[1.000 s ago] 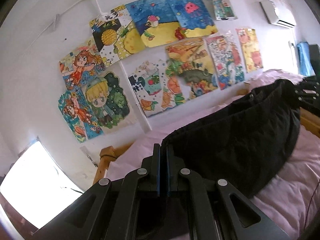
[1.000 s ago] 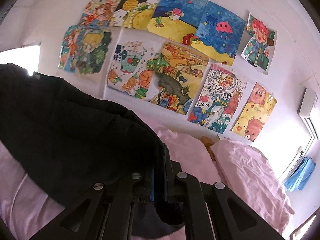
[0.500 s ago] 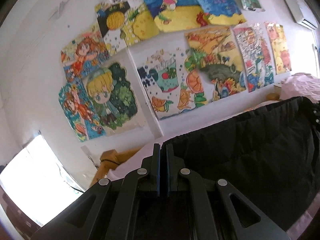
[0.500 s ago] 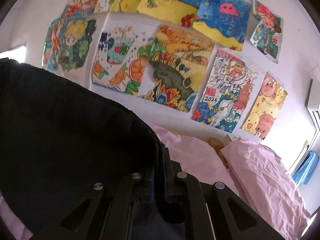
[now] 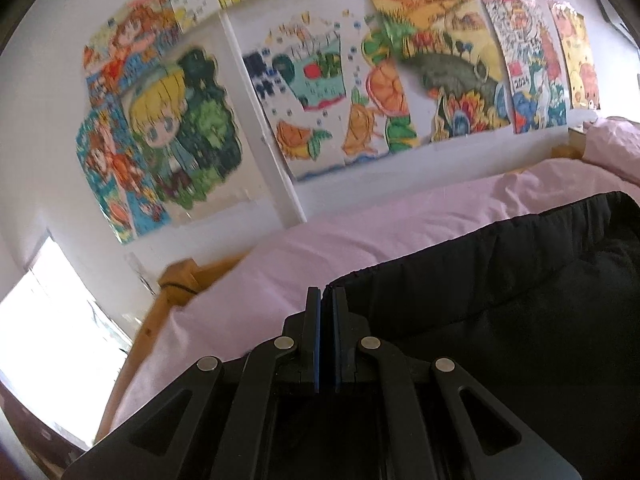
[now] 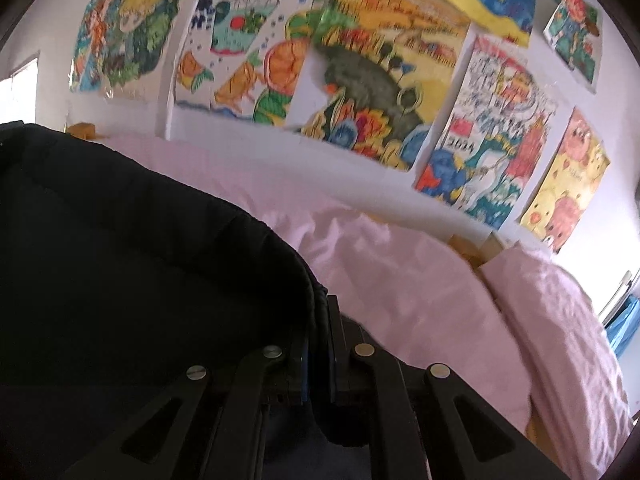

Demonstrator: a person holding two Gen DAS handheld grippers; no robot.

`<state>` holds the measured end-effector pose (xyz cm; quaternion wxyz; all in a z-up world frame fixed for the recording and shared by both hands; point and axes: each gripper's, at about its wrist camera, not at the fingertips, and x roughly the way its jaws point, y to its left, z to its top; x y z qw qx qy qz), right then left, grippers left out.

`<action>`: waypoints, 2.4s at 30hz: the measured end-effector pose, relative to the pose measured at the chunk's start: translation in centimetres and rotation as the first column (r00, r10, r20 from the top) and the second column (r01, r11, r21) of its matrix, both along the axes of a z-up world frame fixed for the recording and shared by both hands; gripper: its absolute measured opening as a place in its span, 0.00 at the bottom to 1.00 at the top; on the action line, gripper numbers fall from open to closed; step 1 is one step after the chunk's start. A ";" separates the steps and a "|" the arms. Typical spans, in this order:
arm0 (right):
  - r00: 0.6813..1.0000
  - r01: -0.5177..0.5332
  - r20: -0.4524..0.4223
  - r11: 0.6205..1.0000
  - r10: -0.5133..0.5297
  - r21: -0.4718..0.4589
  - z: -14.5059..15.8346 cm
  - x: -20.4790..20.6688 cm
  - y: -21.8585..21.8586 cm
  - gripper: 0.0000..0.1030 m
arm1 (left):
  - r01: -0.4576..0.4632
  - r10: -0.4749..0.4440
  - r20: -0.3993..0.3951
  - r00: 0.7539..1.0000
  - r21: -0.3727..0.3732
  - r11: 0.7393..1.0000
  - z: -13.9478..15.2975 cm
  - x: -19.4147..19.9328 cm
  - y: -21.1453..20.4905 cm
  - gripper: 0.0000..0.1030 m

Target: Fold large clothes

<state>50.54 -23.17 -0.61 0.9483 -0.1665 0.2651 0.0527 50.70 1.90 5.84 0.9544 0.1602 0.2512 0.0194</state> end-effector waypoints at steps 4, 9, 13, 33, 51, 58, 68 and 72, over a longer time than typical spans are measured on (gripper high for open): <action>0.999 -0.009 -0.037 1.000 0.009 -0.013 -2.0 1.4 0.4 0.07 | -0.001 0.001 -0.036 0.999 -0.014 1.000 -2.0 1.3 0.5 0.04; 0.998 -0.010 -0.056 1.000 0.010 -0.009 -3.2 2.4 0.6 0.07 | -0.007 0.006 -0.053 0.999 -0.019 1.000 -3.2 2.3 0.6 0.05; 0.997 -0.012 -0.077 1.000 0.011 -0.010 -4.3 3.3 0.6 0.08 | -0.003 0.001 -0.073 0.997 -0.023 1.000 -3.9 3.2 0.7 0.05; 0.963 -0.086 -0.247 0.993 0.104 0.086 -8.1 7.1 -0.2 0.10 | -0.020 0.016 -0.193 0.981 -0.019 1.000 -8.4 6.7 0.4 0.07; 0.982 -0.077 -0.159 0.988 0.097 0.131 -7.3 5.3 -0.8 0.13 | -0.101 0.104 -0.094 0.990 0.036 0.994 -7.5 5.1 0.5 0.38; 0.991 -0.045 -0.120 0.991 0.060 0.128 -5.7 4.7 -1.3 0.37 | -0.155 0.154 -0.012 0.988 -0.069 0.986 -4.8 2.7 2.3 0.78; 0.996 -0.082 -0.008 0.979 0.085 0.187 -1.7 0.8 -1.3 0.92 | -0.049 0.046 -0.015 0.999 -0.200 0.979 -1.9 -1.6 0.2 0.82; 0.986 -0.165 0.021 0.968 0.164 0.189 -1.0 -2.0 0.1 0.98 | 0.011 -0.014 -0.011 1.000 -0.182 0.983 -2.3 -3.0 -1.7 0.84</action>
